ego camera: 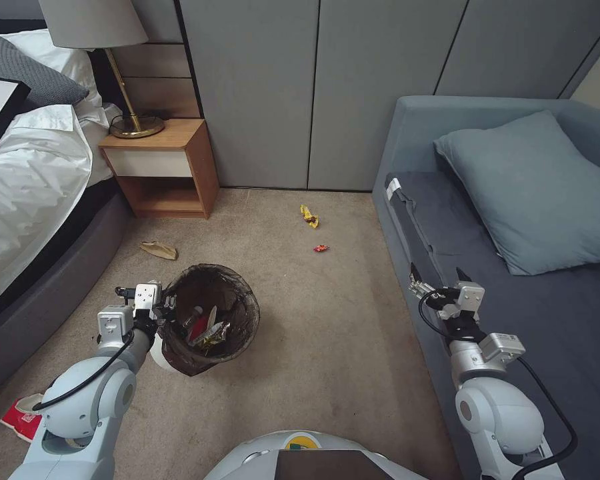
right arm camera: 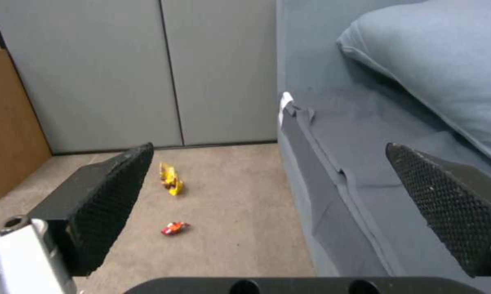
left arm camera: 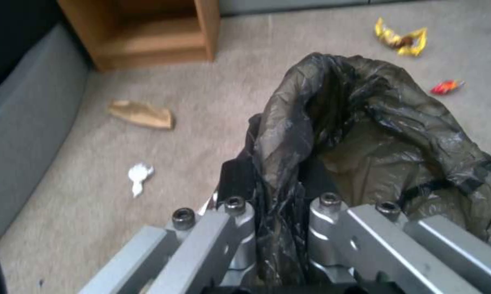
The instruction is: Pick up the trash bin, then pick up the garbage from the floor and place it into the trash bin.
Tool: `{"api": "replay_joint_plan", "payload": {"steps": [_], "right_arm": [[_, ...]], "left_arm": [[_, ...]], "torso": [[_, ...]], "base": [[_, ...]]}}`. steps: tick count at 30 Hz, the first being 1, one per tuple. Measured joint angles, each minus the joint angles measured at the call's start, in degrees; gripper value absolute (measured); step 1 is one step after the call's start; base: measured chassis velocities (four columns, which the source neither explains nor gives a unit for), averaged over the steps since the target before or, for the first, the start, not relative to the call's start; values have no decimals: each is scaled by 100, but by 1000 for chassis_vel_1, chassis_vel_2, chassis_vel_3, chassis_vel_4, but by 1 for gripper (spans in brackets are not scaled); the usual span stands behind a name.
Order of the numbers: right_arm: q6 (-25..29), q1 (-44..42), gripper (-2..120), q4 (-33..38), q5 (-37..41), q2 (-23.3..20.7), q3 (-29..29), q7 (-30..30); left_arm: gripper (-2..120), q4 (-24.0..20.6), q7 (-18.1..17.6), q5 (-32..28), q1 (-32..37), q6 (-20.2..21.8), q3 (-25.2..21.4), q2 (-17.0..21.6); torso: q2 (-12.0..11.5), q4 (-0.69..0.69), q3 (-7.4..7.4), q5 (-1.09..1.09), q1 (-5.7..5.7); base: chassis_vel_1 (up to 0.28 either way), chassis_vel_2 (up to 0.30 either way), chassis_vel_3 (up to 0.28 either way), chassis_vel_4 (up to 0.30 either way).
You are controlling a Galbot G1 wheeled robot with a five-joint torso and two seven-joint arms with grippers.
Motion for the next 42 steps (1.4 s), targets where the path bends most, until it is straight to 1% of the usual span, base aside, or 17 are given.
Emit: {"api": "replay_joint_plan", "payload": {"steps": [1,5,10,24,31,42], "right_arm": [[0,0,100,0,0,0,0,0],[2,1,100,-37,-17,4,-2,7],[5,-2,100,-49,-65,34,-65,12],[-18,-2,100,-41,-100,55,-96,52],[-39,24,100,-54,-102,46,-100,80],[-52,57,100,-74,-104,58,-146,97]], "left_arm": [[7,0,0,0,0,0,0,0],[7,-386,-48,-79,51,1,-51,51],[7,-599,-52,-84,141,4,-50,55],[7,-589,-43,-63,167,8,-4,65],[7,-566,-44,-35,160,8,22,42],[7,-525,-44,-23,133,8,20,43]], "torso": [[0,0,0,0,0],[0,-1,0,1,0],[0,0,0,1,0],[0,-1,0,0,0],[0,1,0,0,0],[-1,-1,1,-1,0]], "base": [[-44,37,46,-52],[-56,60,61,-61],[-57,40,46,-47],[-29,29,18,-24],[-72,86,86,-80],[-141,135,134,-140]]}}
